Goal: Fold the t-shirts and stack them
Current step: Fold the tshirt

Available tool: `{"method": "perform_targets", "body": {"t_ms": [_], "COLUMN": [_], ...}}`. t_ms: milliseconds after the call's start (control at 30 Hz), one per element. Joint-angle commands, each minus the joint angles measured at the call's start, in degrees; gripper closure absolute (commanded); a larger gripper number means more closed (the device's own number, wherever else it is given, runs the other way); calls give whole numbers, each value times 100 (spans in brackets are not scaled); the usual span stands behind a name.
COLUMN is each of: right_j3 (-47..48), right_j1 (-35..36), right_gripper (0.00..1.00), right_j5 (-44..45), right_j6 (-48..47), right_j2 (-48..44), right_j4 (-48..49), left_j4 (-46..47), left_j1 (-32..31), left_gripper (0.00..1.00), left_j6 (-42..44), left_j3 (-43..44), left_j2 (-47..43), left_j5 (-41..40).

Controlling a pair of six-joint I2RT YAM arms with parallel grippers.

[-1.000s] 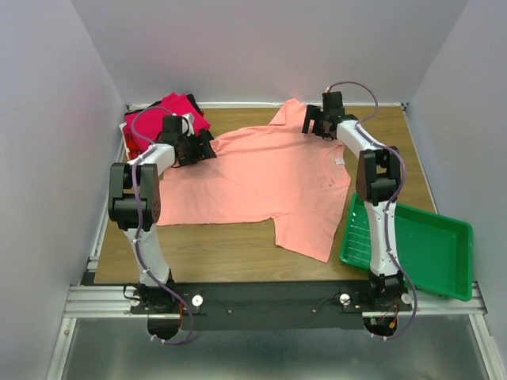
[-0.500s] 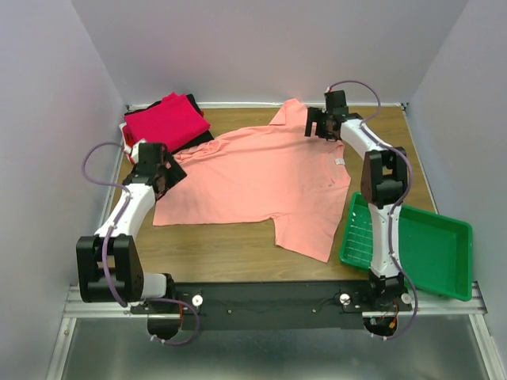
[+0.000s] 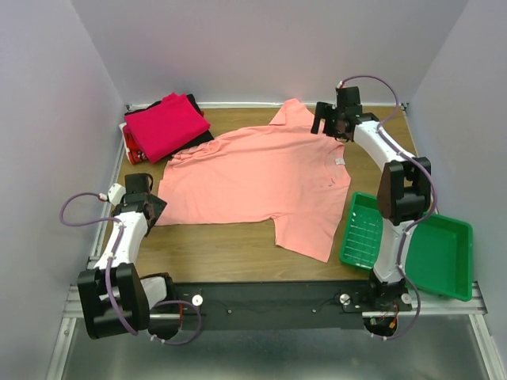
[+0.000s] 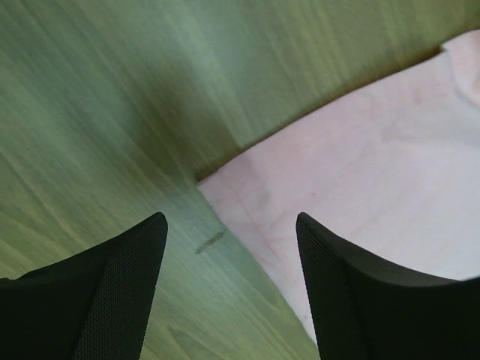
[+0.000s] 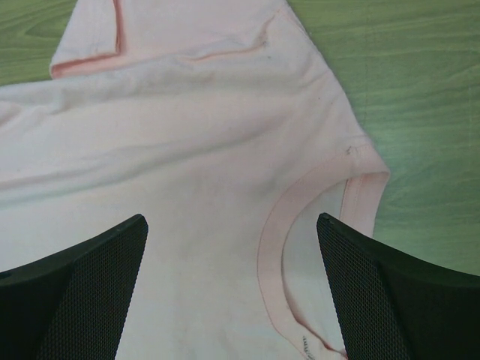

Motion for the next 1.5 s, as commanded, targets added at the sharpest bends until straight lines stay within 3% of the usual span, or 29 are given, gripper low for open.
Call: {"method": "perform_targets", "body": {"t_ms": [0, 733, 1067, 1133, 1167, 1333, 1467], "right_j3": [-256, -748, -1152, -1458, -1573, -2382, -2804], "right_j1": [-37, -37, -37, -29, -29, 208, 822], "right_gripper": [0, 0, 0, 0, 4, 10, 11], "right_j5": [-51, -332, -833, -1026, -1157, -1800, -1529], "right_j6": [176, 396, 396, 457, 449, 598, 502], "right_j2": [-220, -826, -1195, -1405, -1476, -2135, -2549], "right_j4": [-77, -33, -51, -51, -60, -252, -1085], "left_j4": [40, 901, 1077, 1077, 1086, 1121, 1252], "left_j1": [210, 377, 369, 369, 369, 369, 386], "left_gripper": [24, 50, 79, 89, 99, 100, 100], "left_j6": [-218, 239, 476, 573, 616, 863, 1047], "left_j3": [-291, -415, -424, -397, -380, -143, 112], "left_j2": [-112, 793, 916, 899, 899, 846, 978], "left_j5": [-184, 177, 450, 494, 503, 582, 538]}}
